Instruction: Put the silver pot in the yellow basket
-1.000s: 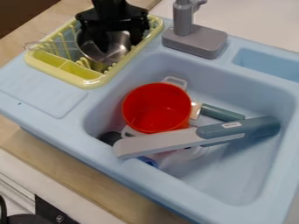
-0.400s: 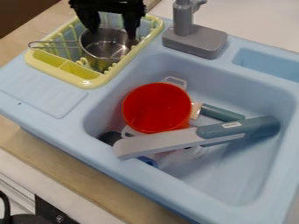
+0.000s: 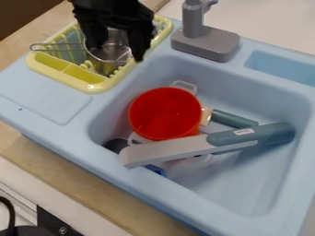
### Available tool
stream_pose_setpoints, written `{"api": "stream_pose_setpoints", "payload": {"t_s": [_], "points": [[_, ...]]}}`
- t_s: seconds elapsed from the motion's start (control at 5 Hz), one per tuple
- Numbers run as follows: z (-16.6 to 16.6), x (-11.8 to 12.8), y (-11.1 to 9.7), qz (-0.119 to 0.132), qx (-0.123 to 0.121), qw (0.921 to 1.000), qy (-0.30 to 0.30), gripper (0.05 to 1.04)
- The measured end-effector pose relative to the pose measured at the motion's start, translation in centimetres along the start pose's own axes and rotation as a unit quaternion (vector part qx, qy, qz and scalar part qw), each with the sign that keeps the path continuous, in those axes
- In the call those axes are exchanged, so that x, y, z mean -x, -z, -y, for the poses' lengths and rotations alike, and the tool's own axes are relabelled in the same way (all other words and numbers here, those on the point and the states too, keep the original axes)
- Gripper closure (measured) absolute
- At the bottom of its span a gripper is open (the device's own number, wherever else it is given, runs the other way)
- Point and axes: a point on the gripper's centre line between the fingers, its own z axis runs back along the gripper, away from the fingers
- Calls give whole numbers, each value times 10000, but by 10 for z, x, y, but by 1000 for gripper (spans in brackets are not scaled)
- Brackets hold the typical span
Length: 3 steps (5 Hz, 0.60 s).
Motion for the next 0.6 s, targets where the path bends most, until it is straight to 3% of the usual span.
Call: {"api": "stream_pose_setpoints", "payload": {"t_s": [0.2, 0.4, 0.6], "points": [[8, 11, -8, -119, 308, 9980, 548, 88], [5, 24, -15, -188, 465, 9966, 652, 88], [-4, 39, -25, -96, 245, 9976, 646, 88]]}}
